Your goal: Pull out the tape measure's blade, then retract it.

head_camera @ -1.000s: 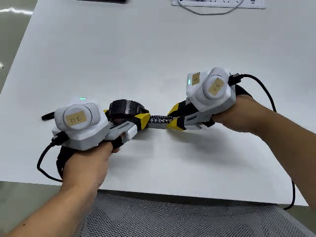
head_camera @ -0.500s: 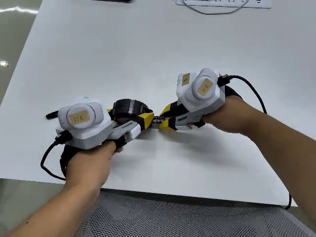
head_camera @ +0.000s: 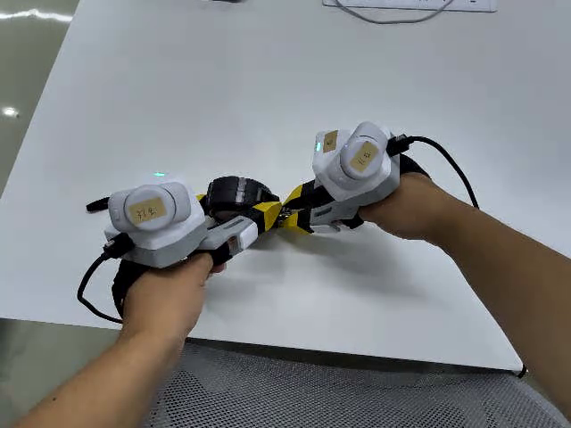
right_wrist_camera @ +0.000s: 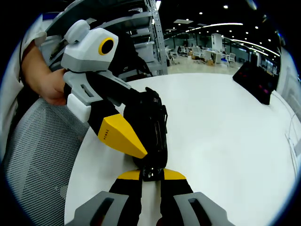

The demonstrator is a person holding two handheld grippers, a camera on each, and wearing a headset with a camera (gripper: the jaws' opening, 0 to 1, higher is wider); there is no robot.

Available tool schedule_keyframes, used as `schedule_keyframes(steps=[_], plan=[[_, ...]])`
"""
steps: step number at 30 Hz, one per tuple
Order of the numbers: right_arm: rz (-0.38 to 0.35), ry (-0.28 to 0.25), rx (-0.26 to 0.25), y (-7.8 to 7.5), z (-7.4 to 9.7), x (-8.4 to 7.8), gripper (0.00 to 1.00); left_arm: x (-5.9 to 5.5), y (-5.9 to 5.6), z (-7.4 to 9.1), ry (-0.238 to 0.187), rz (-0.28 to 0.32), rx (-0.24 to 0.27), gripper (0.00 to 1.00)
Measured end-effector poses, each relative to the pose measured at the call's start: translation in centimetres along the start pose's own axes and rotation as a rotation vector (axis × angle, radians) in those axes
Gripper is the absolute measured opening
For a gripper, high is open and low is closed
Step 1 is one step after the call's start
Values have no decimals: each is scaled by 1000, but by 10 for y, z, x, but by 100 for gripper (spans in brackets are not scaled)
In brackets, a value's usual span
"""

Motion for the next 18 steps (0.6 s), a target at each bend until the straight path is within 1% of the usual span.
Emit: schedule_keyframes(steps=[12,14,15,18], plan=[[-22,-17,-10,1,0,-1,13,0,-1,0,-8,-2,0,57],[-25,-13,-14,1,0,-2,15,0,-1,0,-9,-6,0,58],[-17,-4,-25,2,1,-4,16,0,-1,0,-10,-8,0,58],[-36,-15,-18,6,8,-4,20,0,-1,-1,-10,-9,-4,59]])
Point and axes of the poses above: the centre of the closed fingertips' face, and the gripper's own axes: z roughly backward along the fingers, y roughly to its left, x roughly out of its top, the point moved 5 cm from there along z, roughly backward along the fingers, and after that the axes turned 6 degrees about y, right-handed, at the moved point
